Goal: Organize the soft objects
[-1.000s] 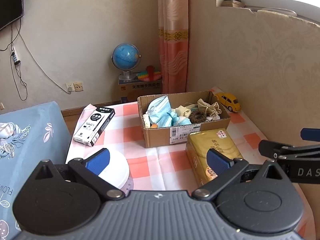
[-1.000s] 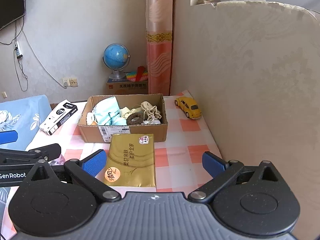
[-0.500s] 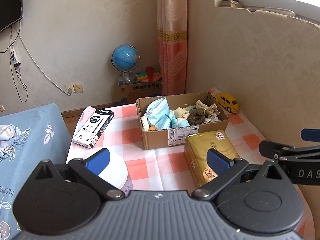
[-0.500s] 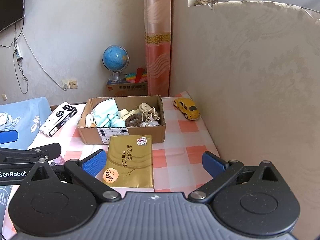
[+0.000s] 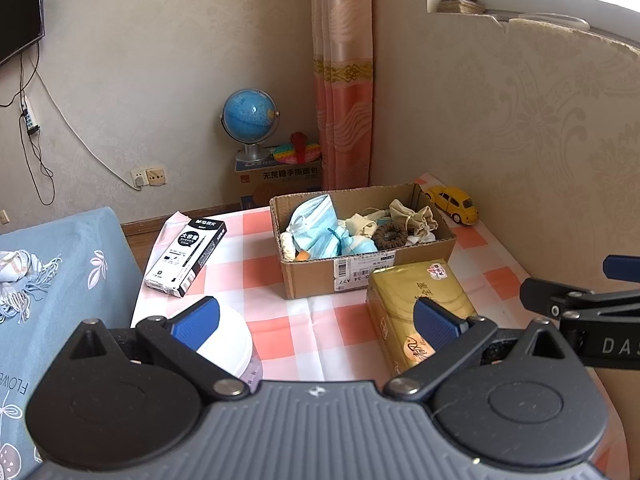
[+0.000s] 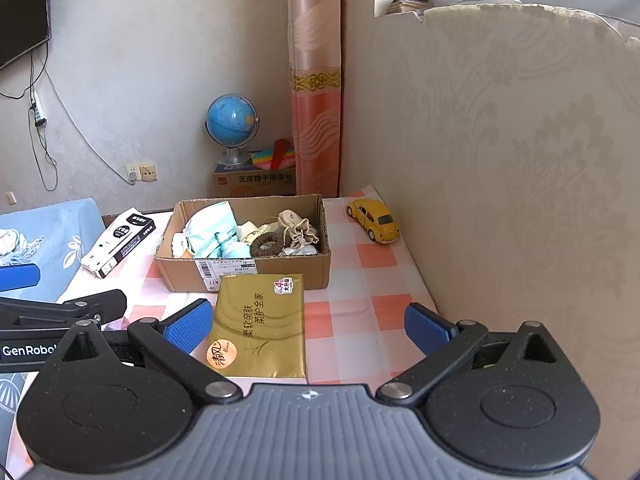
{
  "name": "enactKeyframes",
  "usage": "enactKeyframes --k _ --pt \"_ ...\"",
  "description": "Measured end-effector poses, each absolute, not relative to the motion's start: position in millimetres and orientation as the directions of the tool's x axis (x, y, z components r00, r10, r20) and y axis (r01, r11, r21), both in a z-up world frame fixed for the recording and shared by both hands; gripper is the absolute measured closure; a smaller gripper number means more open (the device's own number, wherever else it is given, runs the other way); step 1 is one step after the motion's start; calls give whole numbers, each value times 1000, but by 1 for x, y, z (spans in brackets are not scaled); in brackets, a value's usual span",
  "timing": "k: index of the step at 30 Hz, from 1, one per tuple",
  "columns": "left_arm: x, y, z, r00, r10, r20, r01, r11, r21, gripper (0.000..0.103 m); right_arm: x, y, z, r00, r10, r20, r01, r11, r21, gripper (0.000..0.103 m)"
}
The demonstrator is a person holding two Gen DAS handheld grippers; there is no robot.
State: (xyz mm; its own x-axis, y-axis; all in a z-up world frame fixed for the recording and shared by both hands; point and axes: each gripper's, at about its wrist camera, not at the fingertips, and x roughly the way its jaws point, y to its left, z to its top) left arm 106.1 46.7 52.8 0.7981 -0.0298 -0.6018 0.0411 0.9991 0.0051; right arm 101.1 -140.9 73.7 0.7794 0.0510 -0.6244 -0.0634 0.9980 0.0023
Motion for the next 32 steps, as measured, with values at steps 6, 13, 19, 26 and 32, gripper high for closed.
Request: enactKeyframes --k 6,13,19,26,32 --pt "106 45 52 796 -28 -605 40 999 7 0 101 -142 74 781 52 -623 -64 998 4 0" --pt "106 44 53 796 -29 -604 41 999 6 0 100 -142 74 782 54 -621 -64 998 6 0" --pt "105 44 53 797 -29 -604 42 999 7 0 99 -143 75 783 52 -620 -63 998 4 0" --pt "104 43 54 797 -29 -604 42 999 8 0 98 -143 75 783 53 -619 -64 998 5 0" --pt "103 42 54 795 -32 -605 45 999 7 0 98 -143 75 784 52 -619 -62 998 6 0"
